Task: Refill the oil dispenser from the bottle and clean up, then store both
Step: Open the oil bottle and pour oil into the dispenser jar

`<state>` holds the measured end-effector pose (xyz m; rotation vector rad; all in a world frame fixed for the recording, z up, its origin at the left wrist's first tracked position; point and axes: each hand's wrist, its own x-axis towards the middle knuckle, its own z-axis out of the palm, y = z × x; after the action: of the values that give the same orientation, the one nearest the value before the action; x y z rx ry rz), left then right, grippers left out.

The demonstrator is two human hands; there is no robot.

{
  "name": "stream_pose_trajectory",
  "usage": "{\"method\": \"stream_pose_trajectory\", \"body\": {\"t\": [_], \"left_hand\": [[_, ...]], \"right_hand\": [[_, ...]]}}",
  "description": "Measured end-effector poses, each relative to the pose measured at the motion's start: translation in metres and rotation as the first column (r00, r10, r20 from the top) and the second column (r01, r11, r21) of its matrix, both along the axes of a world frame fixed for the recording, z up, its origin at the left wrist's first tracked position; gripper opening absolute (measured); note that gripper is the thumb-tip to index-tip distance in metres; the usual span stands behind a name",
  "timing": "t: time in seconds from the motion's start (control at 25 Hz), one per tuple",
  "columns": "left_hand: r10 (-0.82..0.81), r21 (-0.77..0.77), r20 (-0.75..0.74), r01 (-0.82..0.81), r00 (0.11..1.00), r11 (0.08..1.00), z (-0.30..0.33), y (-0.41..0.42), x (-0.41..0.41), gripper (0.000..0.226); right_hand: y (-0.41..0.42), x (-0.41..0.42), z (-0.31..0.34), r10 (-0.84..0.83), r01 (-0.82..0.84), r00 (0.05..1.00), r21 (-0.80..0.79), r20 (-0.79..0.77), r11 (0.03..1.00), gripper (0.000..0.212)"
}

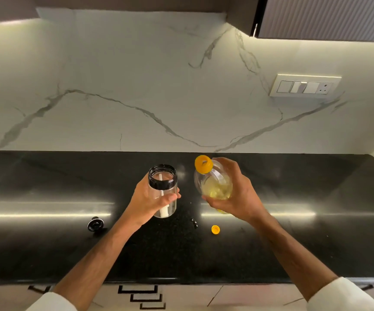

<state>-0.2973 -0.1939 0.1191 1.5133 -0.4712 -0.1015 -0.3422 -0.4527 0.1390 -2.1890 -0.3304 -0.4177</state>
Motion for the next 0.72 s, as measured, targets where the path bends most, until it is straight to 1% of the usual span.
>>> {"method": "stream_pose_trajectory", "body": {"t": [0.16, 0.28, 0.36, 0.4, 0.56, 0.72], "left_hand": [[-0.06, 0.054, 0.078, 0.056, 0.995, 0.997, 0.012, 0.011, -0.03, 0.064], [-0.079, 0.088, 0.119, 0.069, 0.99, 0.994, 0.014, 0.025, -0.054, 0.058], [-0.083, 0.093, 0.121, 0.072, 0.989, 0.993, 0.013, 0.033, -0.067, 0.055], [-0.077, 0.091, 0.122, 0.066, 0.99, 0.994, 0.012, 0.037, -0.071, 0.054], [-0.026, 0.06, 0.093, 0.021, 0.995, 0.998, 0.003, 0.051, -0.085, 0.058], [0.05, 0.03, 0.034, -0.052, 0.998, 0.998, -0.009, 0.061, -0.102, 0.064]], "right_hand": [[0.015, -0.029, 0.02, -0.066, 0.069, 0.993, -0.033, 0.098, 0.997, 0.104], [0.03, -0.054, 0.031, -0.088, 0.099, 0.988, -0.083, 0.129, 0.992, 0.102], [0.038, -0.066, 0.035, -0.083, 0.092, 0.993, -0.1, 0.09, 0.991, 0.099], [0.041, -0.069, 0.033, -0.081, 0.086, 0.995, -0.082, 0.063, 0.993, 0.098], [0.049, -0.074, 0.01, -0.139, 0.151, 0.985, 0.116, -0.1, 0.982, 0.097], [0.055, -0.069, -0.037, -0.189, 0.244, 0.953, 0.234, -0.235, 0.941, 0.095]]}}
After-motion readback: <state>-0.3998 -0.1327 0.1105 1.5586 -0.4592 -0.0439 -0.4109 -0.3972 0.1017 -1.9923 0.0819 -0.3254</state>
